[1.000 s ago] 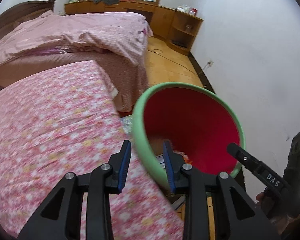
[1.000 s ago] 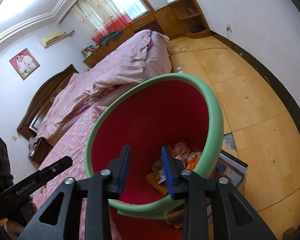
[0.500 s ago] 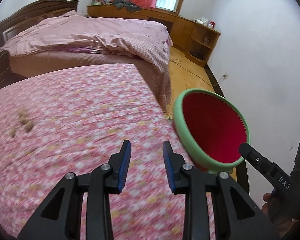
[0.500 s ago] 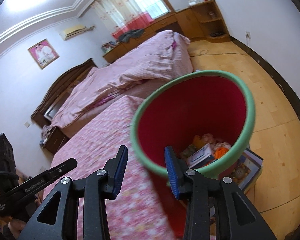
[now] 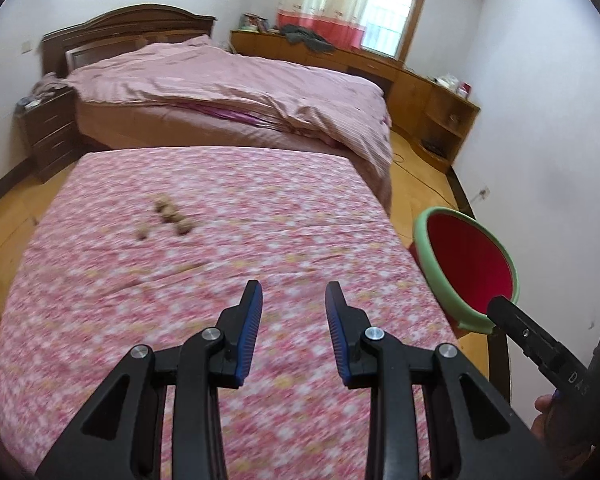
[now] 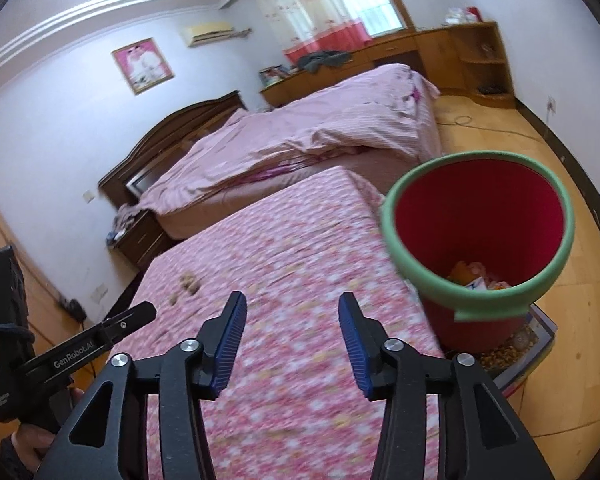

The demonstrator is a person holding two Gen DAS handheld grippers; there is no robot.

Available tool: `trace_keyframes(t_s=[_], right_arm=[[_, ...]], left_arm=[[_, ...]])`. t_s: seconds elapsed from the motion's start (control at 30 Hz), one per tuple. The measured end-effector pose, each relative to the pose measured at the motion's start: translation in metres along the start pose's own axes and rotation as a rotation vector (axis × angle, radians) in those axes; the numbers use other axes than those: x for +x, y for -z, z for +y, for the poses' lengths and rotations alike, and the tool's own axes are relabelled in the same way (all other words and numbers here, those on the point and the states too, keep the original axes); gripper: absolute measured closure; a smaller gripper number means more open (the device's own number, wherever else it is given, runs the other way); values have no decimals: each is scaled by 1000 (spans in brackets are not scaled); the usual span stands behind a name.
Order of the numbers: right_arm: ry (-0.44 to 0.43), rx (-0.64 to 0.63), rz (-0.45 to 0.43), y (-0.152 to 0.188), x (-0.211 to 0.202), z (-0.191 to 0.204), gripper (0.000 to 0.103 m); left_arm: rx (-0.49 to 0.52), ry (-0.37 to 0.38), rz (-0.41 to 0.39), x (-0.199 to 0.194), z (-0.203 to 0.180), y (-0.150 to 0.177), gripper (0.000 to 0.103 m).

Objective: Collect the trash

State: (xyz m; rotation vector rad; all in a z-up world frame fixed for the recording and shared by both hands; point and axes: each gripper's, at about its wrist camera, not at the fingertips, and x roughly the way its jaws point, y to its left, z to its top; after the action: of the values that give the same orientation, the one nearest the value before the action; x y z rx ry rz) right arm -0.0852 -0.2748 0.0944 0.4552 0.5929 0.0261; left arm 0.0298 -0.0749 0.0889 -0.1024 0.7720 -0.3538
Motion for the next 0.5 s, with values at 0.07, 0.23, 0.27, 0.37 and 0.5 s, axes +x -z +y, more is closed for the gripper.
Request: trace_keyframes(t_s=[0.07, 0.23, 0.27, 0.37, 0.5], right_arm=[[-10, -22, 2, 7, 0, 11, 53], [-14, -78, -1, 23, 0, 33, 52], [-9, -90, -2, 26, 0, 38, 49], [-2, -120, -15, 35, -4, 49, 35], [11, -147, -63, 42, -13, 61, 29]], left_arm=[[-15, -37, -20, -11, 11, 6, 68], [-42, -81, -54, -31, 33, 21, 63], [-51, -94, -63, -35, 38, 24, 60], [-72, -145, -91, -48, 49, 32, 55], [-89, -185, -117, -61, 63, 43, 55]])
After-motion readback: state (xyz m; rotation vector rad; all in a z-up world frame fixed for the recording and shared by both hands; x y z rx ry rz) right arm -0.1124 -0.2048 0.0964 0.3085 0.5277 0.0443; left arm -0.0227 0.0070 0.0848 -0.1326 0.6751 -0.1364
